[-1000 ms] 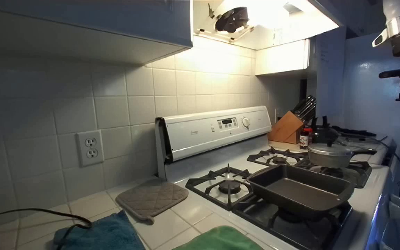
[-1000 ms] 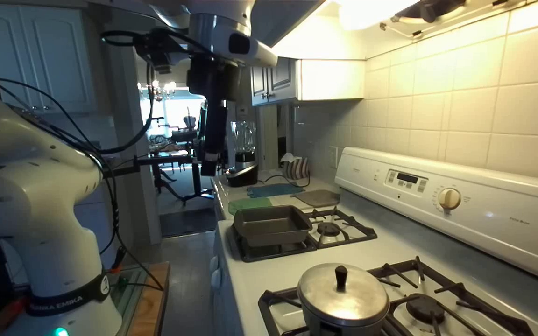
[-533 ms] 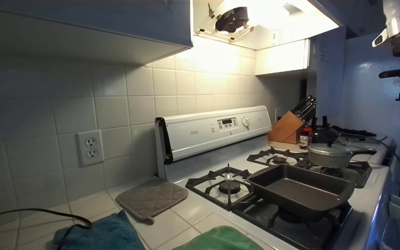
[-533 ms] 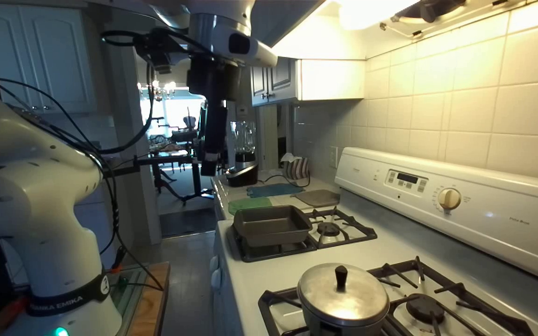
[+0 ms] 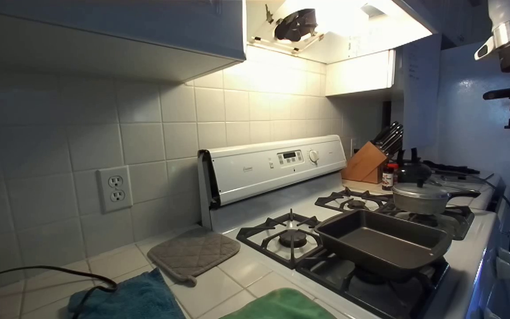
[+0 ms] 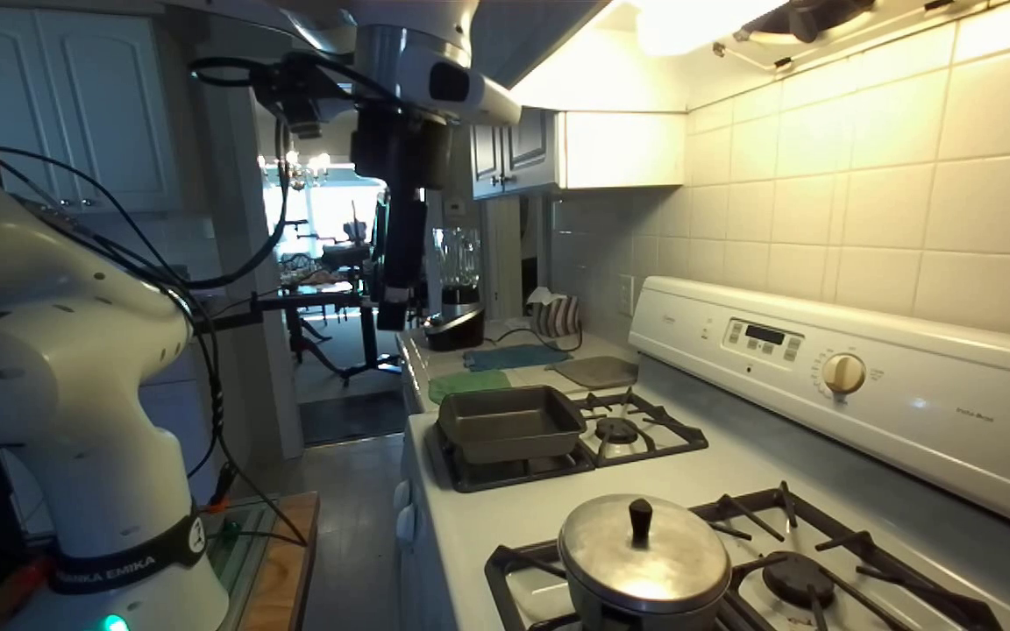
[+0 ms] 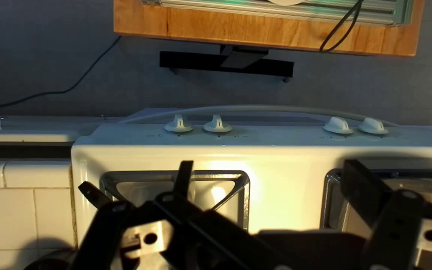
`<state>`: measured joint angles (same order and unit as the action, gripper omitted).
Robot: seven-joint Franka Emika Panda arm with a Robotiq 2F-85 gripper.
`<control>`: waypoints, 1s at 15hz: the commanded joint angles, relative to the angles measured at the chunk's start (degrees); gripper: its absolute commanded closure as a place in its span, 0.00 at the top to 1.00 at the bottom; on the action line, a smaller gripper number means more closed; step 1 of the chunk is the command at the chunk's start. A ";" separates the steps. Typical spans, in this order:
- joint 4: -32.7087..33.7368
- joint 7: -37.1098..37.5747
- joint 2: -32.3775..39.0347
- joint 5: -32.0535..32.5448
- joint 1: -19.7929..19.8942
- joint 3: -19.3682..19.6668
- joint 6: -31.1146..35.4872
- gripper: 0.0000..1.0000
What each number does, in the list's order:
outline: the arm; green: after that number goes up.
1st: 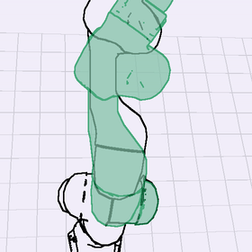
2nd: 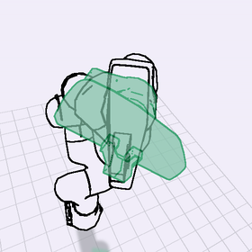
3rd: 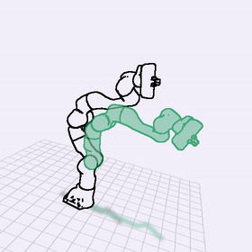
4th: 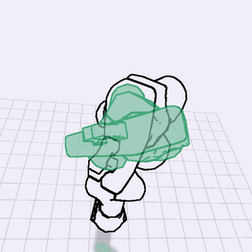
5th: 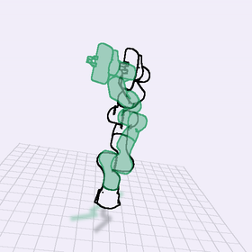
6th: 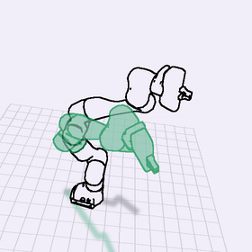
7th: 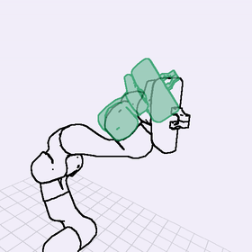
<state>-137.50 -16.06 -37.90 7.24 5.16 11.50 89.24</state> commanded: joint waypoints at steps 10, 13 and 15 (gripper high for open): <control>-2.17 1.60 3.77 -0.21 -0.50 -0.61 13.42 1.00; -3.69 1.72 6.10 0.22 -1.38 -2.46 19.32 1.00; -4.51 1.63 7.95 -0.04 -2.46 -3.96 21.71 1.00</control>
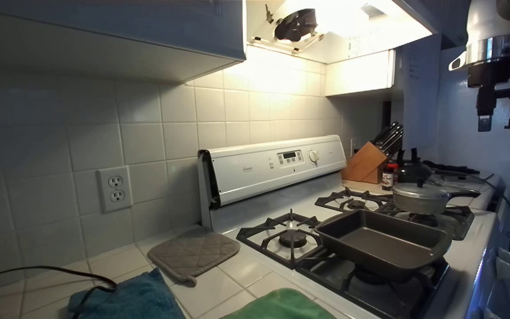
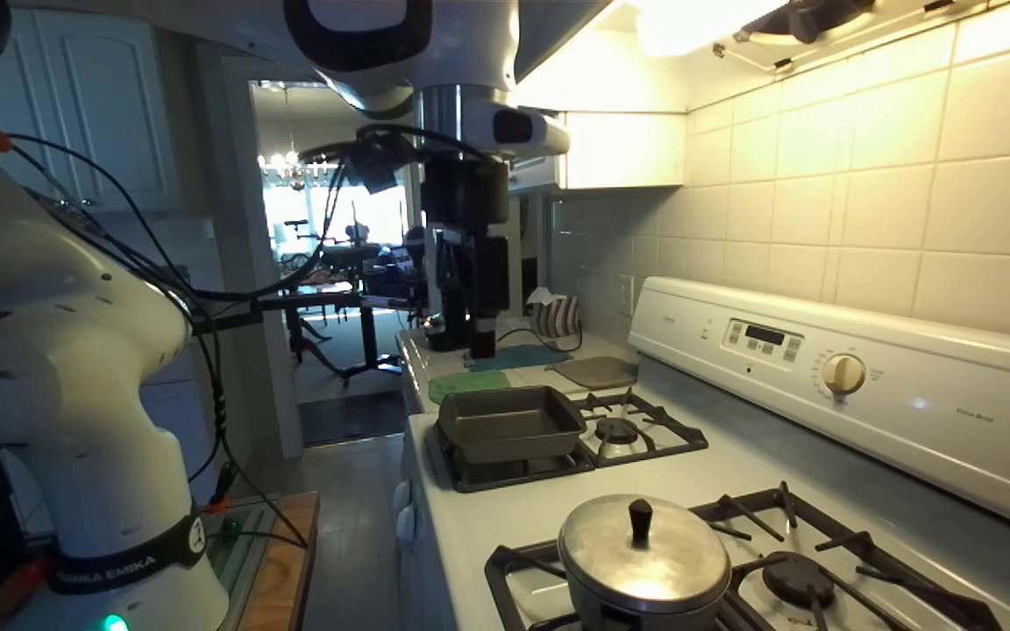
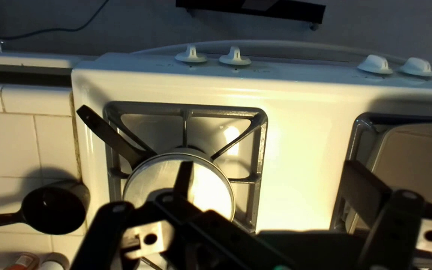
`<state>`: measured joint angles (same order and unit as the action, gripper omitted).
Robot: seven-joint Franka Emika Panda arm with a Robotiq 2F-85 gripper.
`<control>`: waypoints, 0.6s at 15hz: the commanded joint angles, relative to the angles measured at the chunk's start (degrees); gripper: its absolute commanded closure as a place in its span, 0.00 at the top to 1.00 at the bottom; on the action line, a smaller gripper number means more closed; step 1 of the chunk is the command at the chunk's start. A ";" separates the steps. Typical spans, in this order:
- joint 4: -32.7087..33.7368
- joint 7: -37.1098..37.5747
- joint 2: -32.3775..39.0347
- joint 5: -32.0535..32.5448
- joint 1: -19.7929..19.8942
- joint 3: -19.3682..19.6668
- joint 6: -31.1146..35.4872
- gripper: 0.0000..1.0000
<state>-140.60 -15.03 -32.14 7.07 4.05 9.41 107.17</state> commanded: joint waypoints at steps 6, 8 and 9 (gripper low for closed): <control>-3.15 1.32 8.65 -1.91 -4.98 -5.57 11.66 1.00; -3.48 2.19 10.58 -3.64 -5.91 -6.26 14.22 1.00; -3.87 2.34 11.46 -4.15 -6.34 -6.59 16.04 1.00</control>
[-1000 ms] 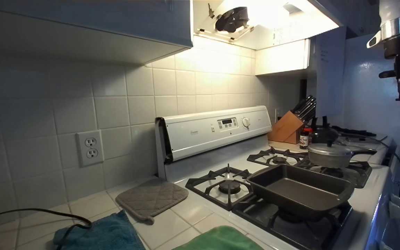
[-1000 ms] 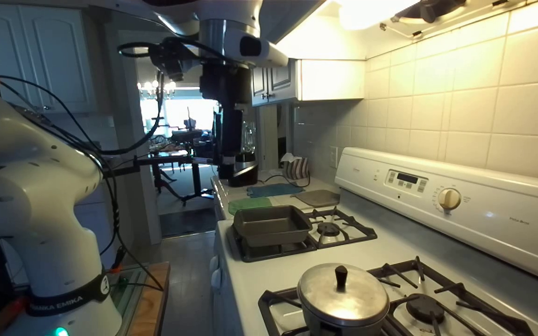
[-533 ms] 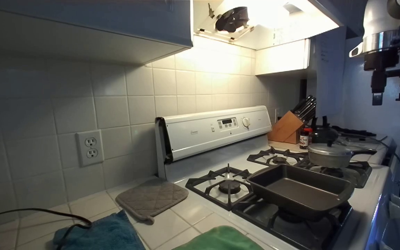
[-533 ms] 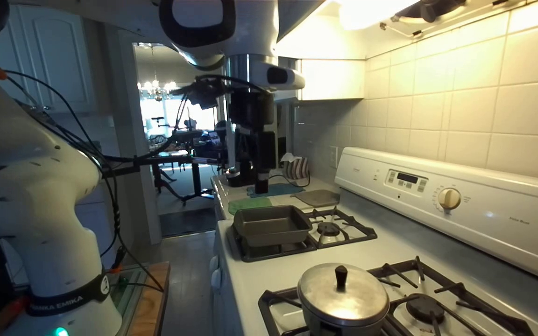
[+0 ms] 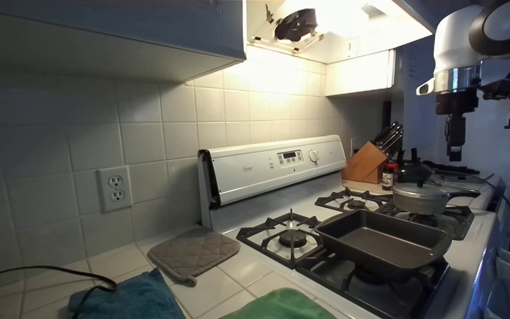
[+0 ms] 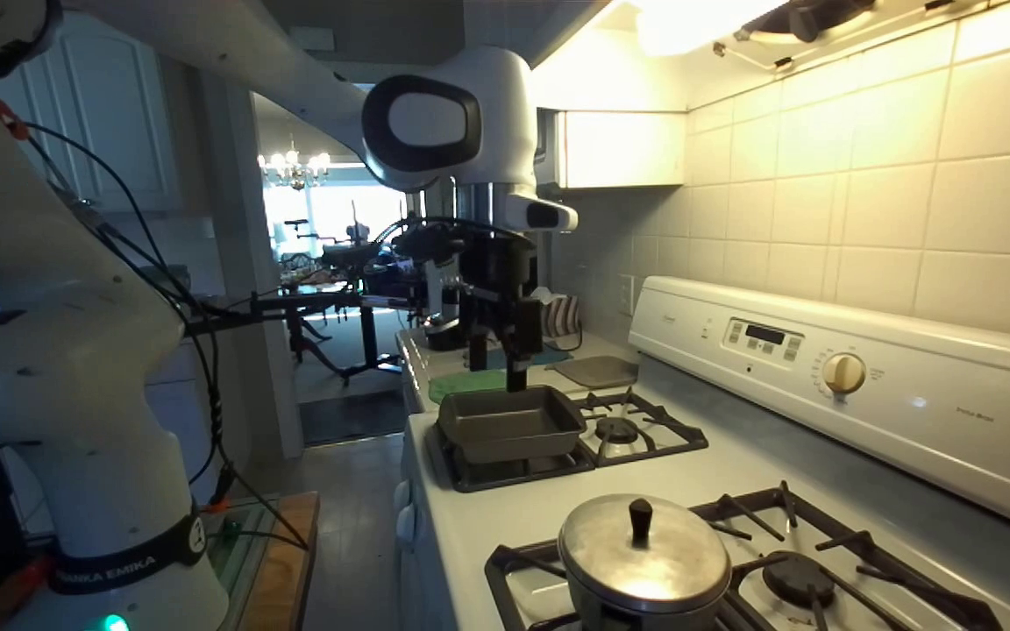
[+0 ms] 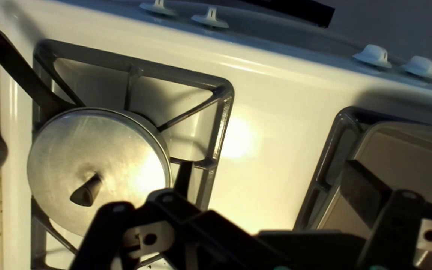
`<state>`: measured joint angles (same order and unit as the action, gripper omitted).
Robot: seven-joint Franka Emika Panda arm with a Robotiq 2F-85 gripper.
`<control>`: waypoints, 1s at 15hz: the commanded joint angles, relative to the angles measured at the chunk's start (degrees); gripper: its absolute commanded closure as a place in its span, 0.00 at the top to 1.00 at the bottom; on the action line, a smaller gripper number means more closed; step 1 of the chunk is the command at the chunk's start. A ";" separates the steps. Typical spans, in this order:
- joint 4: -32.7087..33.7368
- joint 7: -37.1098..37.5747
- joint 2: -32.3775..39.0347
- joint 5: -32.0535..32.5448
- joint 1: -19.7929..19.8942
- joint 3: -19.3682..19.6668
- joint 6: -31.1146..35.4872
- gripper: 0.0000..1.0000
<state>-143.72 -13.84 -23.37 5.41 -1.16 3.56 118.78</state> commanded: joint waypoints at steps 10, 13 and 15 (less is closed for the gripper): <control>-3.03 3.00 12.37 -9.81 -5.04 -5.03 18.17 1.00; -3.56 3.81 14.35 -13.22 -5.75 -5.74 22.49 1.00; -3.05 2.81 13.46 -10.84 -4.95 -5.71 20.01 1.00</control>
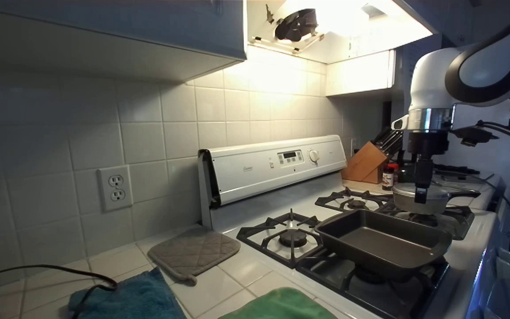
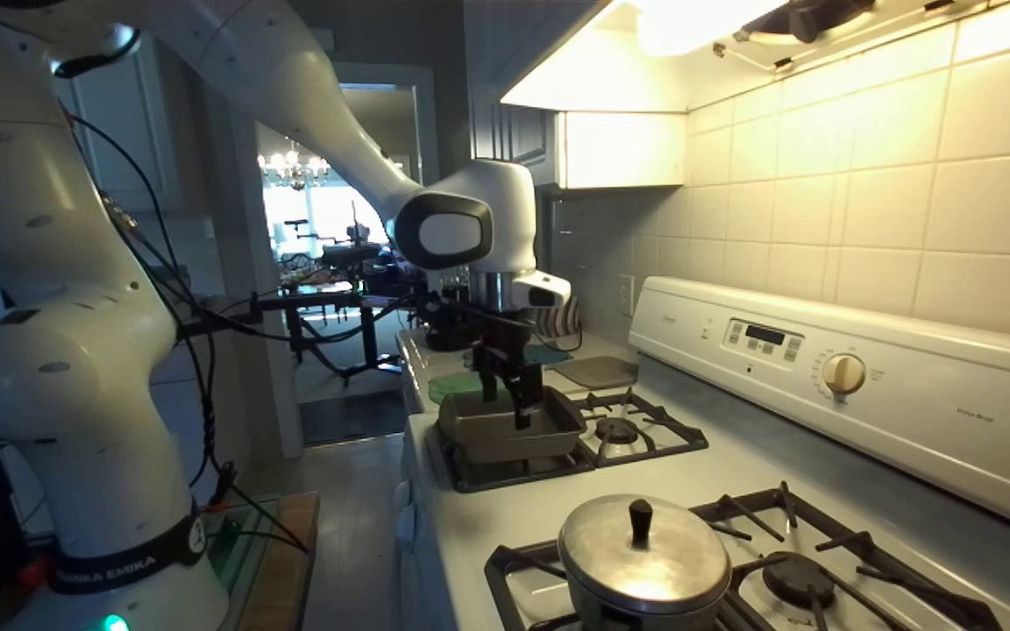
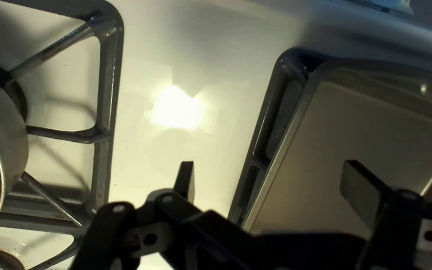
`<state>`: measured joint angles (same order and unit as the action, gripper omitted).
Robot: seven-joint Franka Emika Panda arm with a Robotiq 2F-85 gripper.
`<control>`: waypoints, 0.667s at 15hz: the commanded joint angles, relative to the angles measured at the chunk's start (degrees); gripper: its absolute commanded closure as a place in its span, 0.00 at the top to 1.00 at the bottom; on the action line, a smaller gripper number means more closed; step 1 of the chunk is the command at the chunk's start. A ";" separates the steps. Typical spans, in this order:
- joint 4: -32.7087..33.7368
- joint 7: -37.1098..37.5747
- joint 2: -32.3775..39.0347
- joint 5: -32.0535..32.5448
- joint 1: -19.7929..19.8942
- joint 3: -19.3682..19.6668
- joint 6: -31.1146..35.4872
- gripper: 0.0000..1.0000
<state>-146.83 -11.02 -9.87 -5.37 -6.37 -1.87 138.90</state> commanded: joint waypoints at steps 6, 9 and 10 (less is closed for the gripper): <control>0.10 -0.01 -0.03 -0.04 0.38 -0.25 -0.11 1.00; -1.90 1.18 -1.22 -0.89 0.91 0.15 4.38 1.00; -2.03 1.14 -1.00 -1.53 0.87 0.28 5.70 1.00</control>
<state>-146.97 -10.68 -9.92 -5.37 -5.80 -1.70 140.82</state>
